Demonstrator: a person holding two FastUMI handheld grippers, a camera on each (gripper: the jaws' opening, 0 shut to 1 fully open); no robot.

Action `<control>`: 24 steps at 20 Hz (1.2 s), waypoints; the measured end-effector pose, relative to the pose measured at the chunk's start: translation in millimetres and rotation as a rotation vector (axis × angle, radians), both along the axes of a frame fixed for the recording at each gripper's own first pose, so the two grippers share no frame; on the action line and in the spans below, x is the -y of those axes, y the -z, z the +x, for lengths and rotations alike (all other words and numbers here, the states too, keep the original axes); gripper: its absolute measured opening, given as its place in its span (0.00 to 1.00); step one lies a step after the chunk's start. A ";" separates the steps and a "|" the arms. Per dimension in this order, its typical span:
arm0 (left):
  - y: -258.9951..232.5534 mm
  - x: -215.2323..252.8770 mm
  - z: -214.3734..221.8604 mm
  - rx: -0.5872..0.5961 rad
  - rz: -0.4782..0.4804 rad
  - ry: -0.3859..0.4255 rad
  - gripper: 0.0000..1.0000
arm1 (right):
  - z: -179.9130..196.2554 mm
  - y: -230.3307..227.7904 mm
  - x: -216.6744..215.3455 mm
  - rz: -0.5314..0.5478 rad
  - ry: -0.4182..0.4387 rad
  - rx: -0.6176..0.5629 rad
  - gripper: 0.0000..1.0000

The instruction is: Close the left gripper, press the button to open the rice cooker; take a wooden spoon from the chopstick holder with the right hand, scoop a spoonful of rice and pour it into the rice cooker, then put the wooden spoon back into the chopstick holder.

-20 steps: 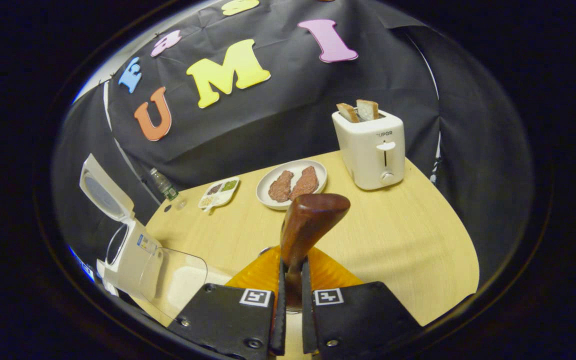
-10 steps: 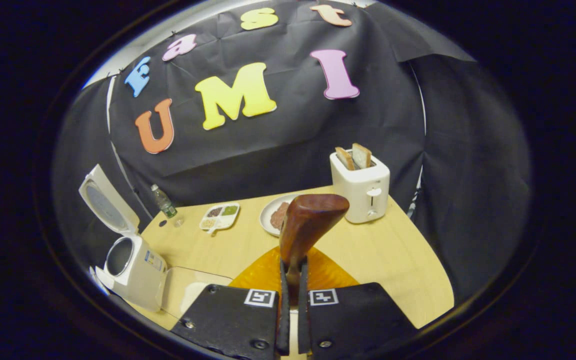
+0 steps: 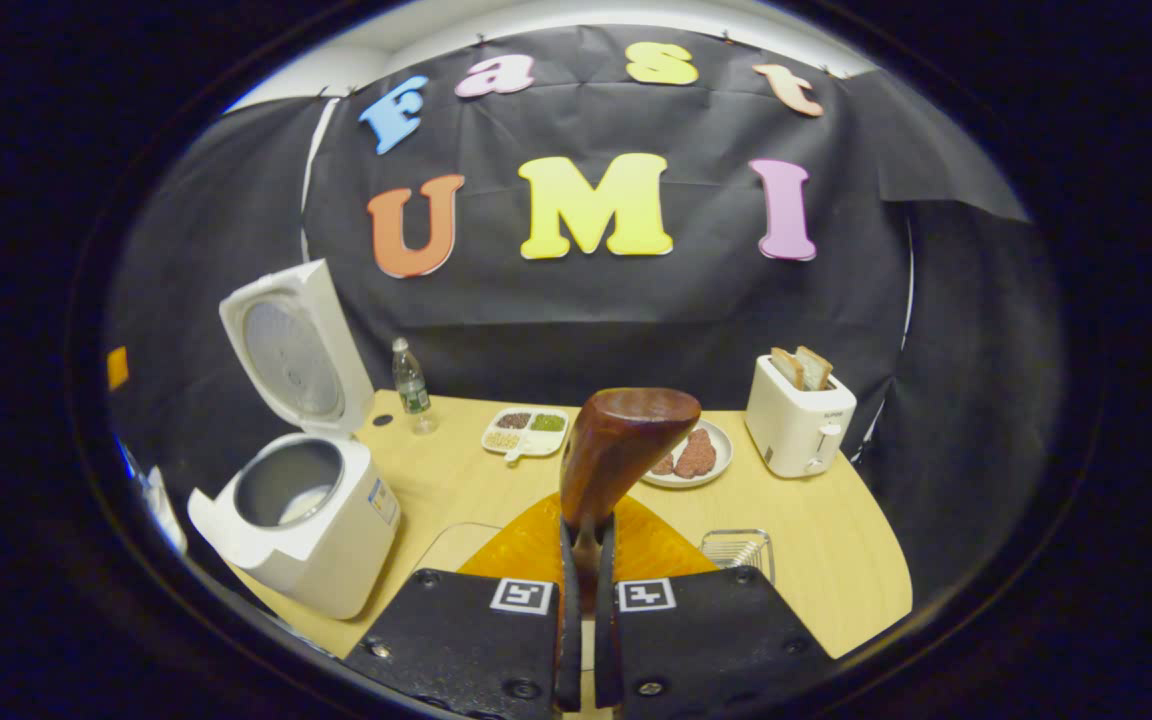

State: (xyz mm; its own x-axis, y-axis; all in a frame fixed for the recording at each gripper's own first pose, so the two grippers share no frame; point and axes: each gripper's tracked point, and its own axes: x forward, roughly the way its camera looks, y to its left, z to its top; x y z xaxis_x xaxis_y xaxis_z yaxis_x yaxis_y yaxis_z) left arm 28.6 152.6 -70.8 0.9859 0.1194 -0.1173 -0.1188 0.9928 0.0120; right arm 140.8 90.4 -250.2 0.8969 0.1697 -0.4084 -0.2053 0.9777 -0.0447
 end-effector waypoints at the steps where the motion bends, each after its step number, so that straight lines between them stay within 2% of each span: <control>1: 2.8 -0.4 1.2 -0.001 -0.001 0.019 0.96 | 0.9 15.2 -4.5 -0.033 0.006 -0.007 0.10; 4: 5.9 -1.2 1.8 -0.005 -0.002 0.064 0.95 | 11.5 60.8 -13.6 -0.094 0.058 -0.052 0.10; 6: 11.1 -4.2 -0.7 -0.012 -0.019 0.078 0.95 | 18.4 74.0 -22.0 -0.148 0.081 -0.031 0.10; 9: 23.6 -19.4 -5.8 -0.042 -0.046 0.059 0.95 | 25.6 81.4 -28.8 -0.258 0.092 0.038 0.10; 11: 32.1 -31.1 -10.9 -0.068 -0.061 0.035 0.95 | 26.7 100.2 -34.3 -0.287 0.087 0.030 0.10; 13: 38.2 -41.5 -14.9 -0.092 -0.063 0.015 0.95 | 26.7 107.8 -46.3 -0.251 0.081 0.022 0.10; 18: 36.0 -55.5 -19.3 -0.093 -0.079 -0.017 0.94 | 16.2 118.1 -87.9 -0.040 0.005 -0.059 0.10; 19: 37.0 -55.7 -19.7 -0.095 -0.079 -0.020 0.94 | 14.2 118.9 -92.0 -0.002 0.001 -0.078 0.14; 20: 36.5 -53.5 -20.1 -0.098 -0.081 -0.018 0.95 | 12.5 118.2 -93.7 0.028 0.000 -0.096 0.10; 22: 36.5 -51.6 -22.4 -0.101 -0.075 -0.010 0.95 | 8.3 116.9 -94.9 0.113 0.012 -0.142 0.10; 24: 36.0 -48.8 -23.3 -0.103 -0.067 -0.005 0.95 | 4.7 113.6 -90.6 0.247 0.053 -0.201 0.10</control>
State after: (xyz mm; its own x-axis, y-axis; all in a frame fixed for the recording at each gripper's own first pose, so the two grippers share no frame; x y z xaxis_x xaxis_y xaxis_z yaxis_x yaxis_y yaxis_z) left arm 5.3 201.4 -106.7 0.9675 0.1128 -0.2263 -0.1254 0.9912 -0.0422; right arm 145.5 181.0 -363.8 0.8127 0.2411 -0.5305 -0.1348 0.9635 0.2314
